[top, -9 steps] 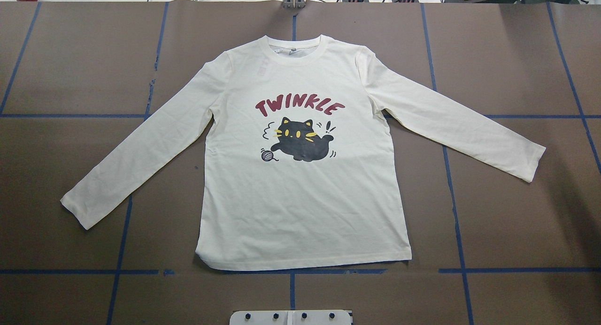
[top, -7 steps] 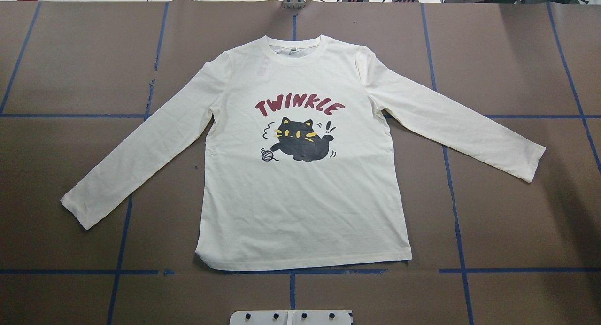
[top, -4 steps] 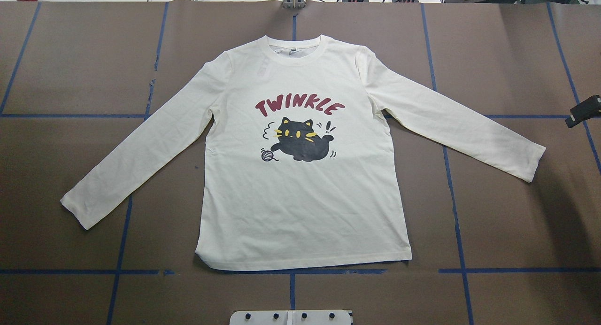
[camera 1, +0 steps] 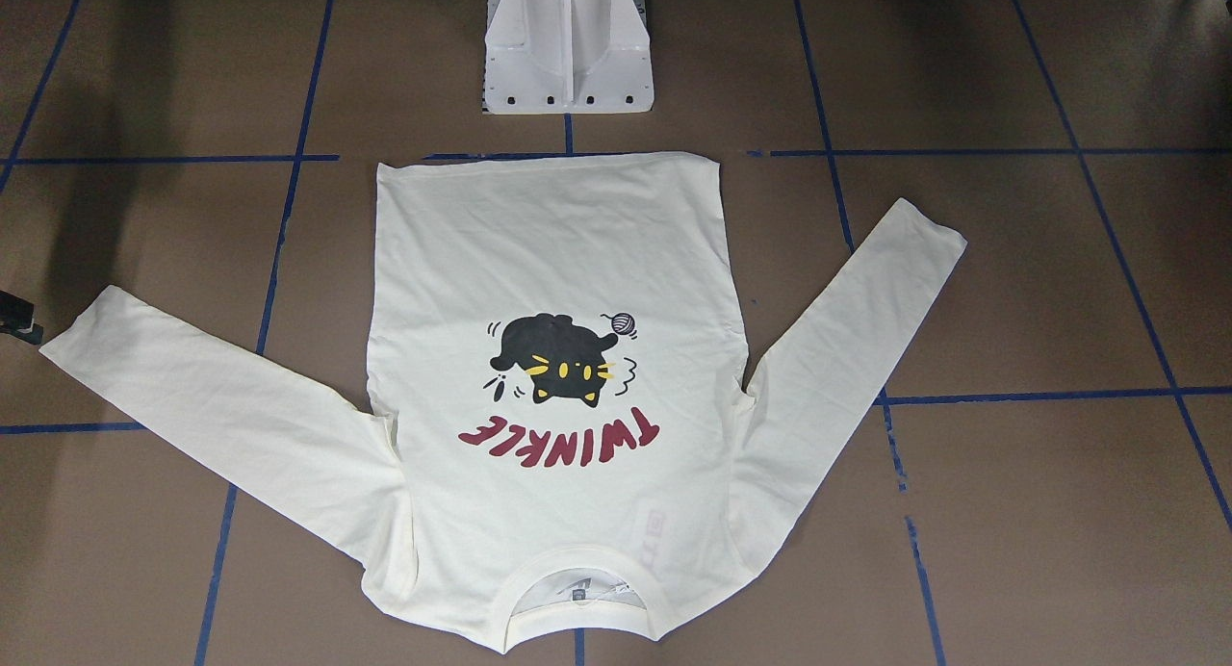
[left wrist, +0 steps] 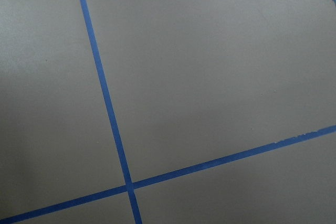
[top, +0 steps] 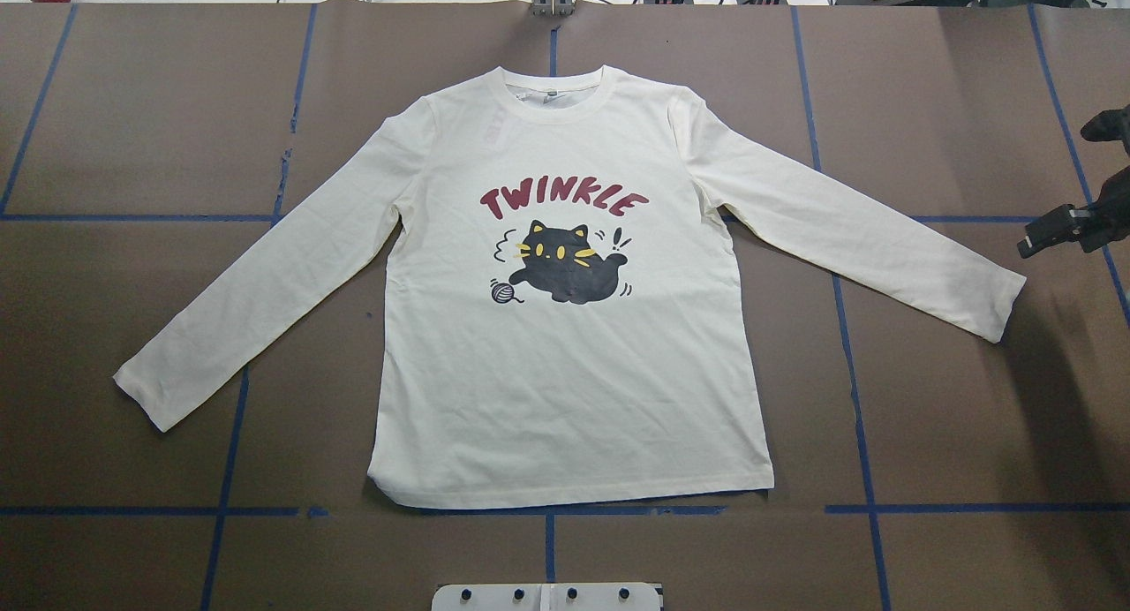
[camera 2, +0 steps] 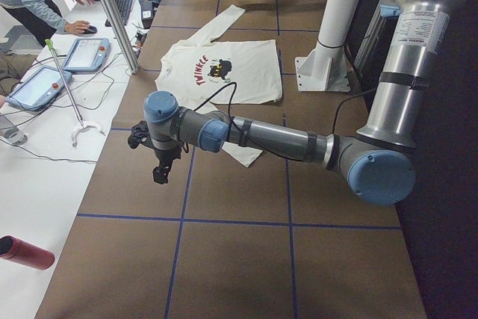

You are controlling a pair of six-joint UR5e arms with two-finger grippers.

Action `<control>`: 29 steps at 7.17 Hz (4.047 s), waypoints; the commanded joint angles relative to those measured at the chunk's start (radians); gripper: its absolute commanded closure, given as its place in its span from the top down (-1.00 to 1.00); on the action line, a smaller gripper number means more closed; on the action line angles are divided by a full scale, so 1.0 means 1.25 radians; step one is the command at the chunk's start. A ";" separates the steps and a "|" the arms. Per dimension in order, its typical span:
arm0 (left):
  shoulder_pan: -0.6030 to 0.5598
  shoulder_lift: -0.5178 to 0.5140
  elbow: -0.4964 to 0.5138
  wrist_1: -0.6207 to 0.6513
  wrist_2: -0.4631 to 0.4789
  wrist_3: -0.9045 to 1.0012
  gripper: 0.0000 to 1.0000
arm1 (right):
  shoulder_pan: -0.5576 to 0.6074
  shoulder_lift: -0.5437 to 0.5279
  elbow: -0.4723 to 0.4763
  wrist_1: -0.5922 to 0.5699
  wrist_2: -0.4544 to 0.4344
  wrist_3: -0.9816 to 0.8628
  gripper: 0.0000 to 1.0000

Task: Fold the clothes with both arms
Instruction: 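Move the right gripper toward the sleeve cuff nearest it, then grasp the sleeve cuff with the right gripper and lift it across the shirt, then lay the sleeve diagonally over the shirt front and release with the right gripper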

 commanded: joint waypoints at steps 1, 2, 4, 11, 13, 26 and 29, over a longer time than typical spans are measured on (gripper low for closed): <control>0.000 0.001 -0.002 -0.005 -0.001 -0.001 1.00 | -0.041 0.003 -0.045 0.117 -0.003 0.175 0.76; 0.000 0.001 -0.002 -0.006 -0.001 -0.001 1.00 | -0.051 0.002 -0.063 0.117 -0.006 0.177 0.70; 0.000 0.001 -0.002 -0.005 -0.001 -0.002 1.00 | -0.052 0.001 -0.072 0.119 -0.006 0.177 0.36; 0.000 0.005 -0.001 -0.005 -0.034 -0.002 1.00 | -0.050 0.003 0.022 0.106 0.015 0.189 -1.00; 0.000 0.005 0.000 -0.005 -0.061 -0.002 1.00 | -0.069 0.135 0.066 0.065 0.065 0.422 -1.00; 0.207 0.057 -0.153 -0.026 -0.047 -0.366 1.00 | -0.549 0.940 -0.404 0.060 -0.519 0.938 0.99; 0.387 0.113 -0.114 -0.245 0.000 -0.662 1.00 | -0.394 0.587 -0.057 0.019 -0.289 0.938 0.99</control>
